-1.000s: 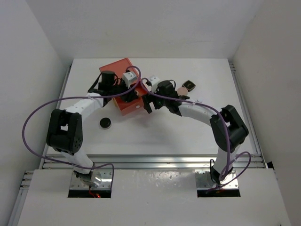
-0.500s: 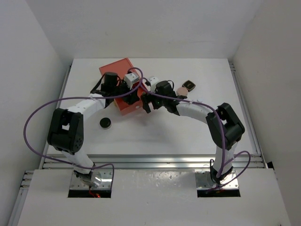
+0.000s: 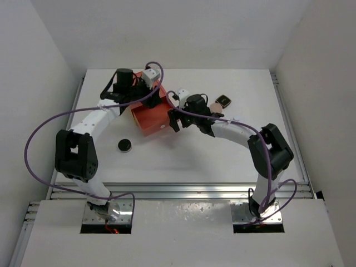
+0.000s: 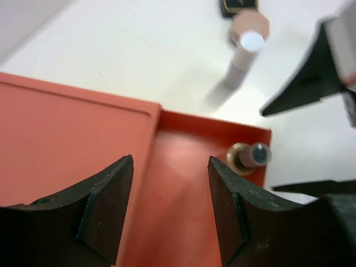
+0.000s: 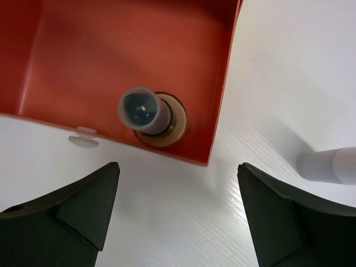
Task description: Organize the makeup
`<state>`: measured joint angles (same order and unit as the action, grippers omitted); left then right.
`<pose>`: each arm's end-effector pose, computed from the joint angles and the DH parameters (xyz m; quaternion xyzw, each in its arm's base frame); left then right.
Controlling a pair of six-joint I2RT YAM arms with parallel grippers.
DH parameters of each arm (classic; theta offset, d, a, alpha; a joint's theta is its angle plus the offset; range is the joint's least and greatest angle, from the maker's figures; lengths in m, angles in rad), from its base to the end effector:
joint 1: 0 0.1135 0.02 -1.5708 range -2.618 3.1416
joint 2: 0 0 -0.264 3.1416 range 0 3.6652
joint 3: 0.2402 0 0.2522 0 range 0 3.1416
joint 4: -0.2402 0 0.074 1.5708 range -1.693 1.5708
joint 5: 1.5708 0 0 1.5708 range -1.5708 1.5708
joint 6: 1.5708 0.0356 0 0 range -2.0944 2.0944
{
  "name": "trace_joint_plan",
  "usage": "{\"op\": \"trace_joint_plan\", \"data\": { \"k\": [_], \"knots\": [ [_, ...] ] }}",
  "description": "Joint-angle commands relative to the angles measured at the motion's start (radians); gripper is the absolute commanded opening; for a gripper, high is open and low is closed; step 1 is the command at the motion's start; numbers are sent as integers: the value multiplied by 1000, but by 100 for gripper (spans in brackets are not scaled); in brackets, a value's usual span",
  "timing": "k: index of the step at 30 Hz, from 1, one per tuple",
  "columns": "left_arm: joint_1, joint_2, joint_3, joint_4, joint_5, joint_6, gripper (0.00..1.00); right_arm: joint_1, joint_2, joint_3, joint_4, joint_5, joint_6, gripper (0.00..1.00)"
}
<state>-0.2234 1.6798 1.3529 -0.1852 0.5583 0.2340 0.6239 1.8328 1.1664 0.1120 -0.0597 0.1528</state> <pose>0.3769 -0.1050 0.3030 0.3236 0.7766 -0.2353 0.4867 0.3325 0.2419 0.2066 -0.2179 0.8457 0.2083 0.4403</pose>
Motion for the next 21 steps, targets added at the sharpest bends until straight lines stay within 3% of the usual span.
{"op": "trace_joint_plan", "data": {
  "k": [1,3,7,10,13,16,21],
  "knots": [
    [44,-51,107,-10,-12,-19,62,-3,-125,-23,43,-32,-58,86],
    [64,-31,132,-20,-90,-31,57,-1,-153,-30,49,-51,-59,81],
    [134,43,153,-31,-214,-68,50,-3,-149,-7,75,-81,-58,62],
    [166,130,233,-105,-230,-99,49,-6,-121,22,112,-75,-39,38],
    [167,173,256,-137,-230,-99,49,-10,-80,61,124,-48,-32,20],
    [176,196,247,-137,-254,-99,49,-9,-49,85,130,-14,-22,9],
    [185,231,216,-117,-265,-113,49,-10,-43,104,149,23,-16,0]
  ]
}}
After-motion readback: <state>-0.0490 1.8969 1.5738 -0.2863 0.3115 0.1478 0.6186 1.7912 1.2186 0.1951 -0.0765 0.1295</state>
